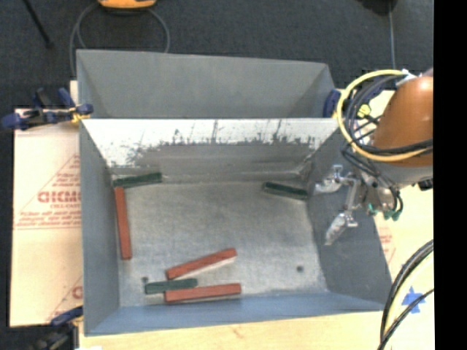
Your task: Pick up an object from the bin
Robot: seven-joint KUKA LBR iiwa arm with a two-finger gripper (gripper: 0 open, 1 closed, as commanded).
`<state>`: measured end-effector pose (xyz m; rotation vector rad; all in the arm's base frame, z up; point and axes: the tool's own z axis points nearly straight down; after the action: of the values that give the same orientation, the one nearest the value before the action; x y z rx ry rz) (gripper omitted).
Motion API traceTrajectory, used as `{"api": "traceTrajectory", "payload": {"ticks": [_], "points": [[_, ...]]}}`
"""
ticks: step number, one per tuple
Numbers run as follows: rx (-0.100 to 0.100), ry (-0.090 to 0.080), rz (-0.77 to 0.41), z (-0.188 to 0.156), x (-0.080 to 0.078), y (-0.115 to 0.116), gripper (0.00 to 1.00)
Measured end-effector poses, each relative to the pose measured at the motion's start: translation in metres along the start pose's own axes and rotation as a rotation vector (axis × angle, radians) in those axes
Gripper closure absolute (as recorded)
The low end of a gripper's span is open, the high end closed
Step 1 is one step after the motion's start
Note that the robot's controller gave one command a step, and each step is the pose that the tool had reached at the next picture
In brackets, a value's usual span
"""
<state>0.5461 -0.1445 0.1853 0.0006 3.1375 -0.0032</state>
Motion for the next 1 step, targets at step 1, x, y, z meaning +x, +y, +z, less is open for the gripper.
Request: {"api": "traceTrajectory", "payload": {"ticks": [1], "points": [[-0.001, -0.001, 0.031, 0.0779, -0.0660, 0.0370, 1.00]]}}
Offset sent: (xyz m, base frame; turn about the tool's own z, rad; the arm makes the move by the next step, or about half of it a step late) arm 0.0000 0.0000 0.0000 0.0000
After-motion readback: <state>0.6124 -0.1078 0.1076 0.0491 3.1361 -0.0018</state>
